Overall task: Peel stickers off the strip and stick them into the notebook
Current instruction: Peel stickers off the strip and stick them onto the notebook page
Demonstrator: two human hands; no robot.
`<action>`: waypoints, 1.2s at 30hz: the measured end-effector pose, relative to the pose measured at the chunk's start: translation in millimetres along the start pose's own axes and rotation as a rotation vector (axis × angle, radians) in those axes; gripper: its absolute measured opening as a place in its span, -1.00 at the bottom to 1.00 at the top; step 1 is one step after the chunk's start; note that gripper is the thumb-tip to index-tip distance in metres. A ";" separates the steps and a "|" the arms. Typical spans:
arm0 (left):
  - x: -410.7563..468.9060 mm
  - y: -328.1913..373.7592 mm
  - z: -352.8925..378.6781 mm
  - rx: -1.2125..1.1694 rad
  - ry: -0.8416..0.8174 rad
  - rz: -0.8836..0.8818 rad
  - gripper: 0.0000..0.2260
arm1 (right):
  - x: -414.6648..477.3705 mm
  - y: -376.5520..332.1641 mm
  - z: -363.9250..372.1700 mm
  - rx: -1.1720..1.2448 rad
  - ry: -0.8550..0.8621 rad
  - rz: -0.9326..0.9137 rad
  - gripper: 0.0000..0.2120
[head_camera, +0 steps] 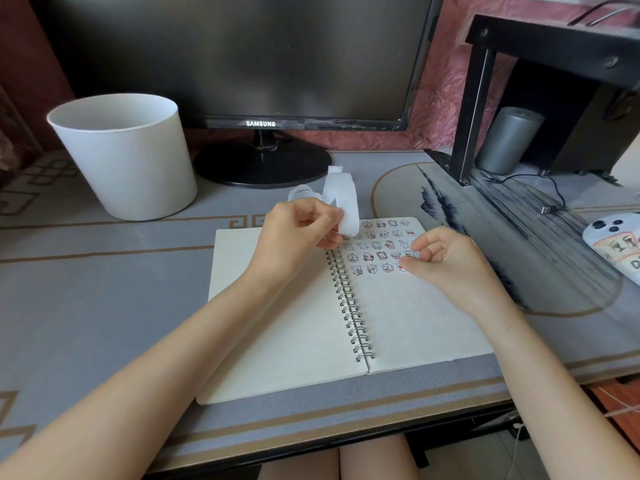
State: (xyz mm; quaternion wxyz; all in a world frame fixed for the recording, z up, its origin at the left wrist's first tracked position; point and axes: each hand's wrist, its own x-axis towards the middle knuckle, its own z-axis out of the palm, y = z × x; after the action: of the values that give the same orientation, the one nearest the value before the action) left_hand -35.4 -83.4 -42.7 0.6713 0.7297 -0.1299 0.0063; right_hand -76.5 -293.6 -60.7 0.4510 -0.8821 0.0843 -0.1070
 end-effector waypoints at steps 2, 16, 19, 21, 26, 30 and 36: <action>-0.3 0.3 0.0 -0.002 0.001 0.000 -0.81 | 1.1 1.6 -0.9 -0.005 -0.005 -0.002 -0.81; 1.3 -2.0 0.1 -0.001 0.005 0.000 -0.78 | 7.4 2.4 4.5 -0.096 0.044 0.010 -0.84; 0.8 -2.4 0.4 -0.004 0.002 0.000 -0.79 | 5.8 2.9 2.0 -0.045 0.045 0.001 -0.87; 0.7 -2.2 0.4 0.000 0.002 0.001 -0.79 | 4.7 2.3 1.9 0.007 0.031 0.004 -0.84; 0.2 -0.8 0.1 -0.003 0.006 0.002 -0.78 | 3.3 5.9 -0.7 -0.001 -0.057 0.002 -0.80; 0.1 -0.4 0.4 -0.015 0.004 0.003 -0.79 | 3.8 7.6 -5.7 0.026 -0.076 0.001 -0.80; 0.5 -1.3 0.3 -0.011 -0.001 0.010 -0.80 | 1.4 4.3 -3.0 0.052 -0.082 0.023 -0.78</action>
State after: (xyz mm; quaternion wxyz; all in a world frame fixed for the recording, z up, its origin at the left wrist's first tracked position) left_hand -34.6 -83.6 -43.9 0.6751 0.7254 -0.1341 0.0084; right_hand -76.2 -298.8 -62.3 0.4781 -0.8726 0.0730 -0.0677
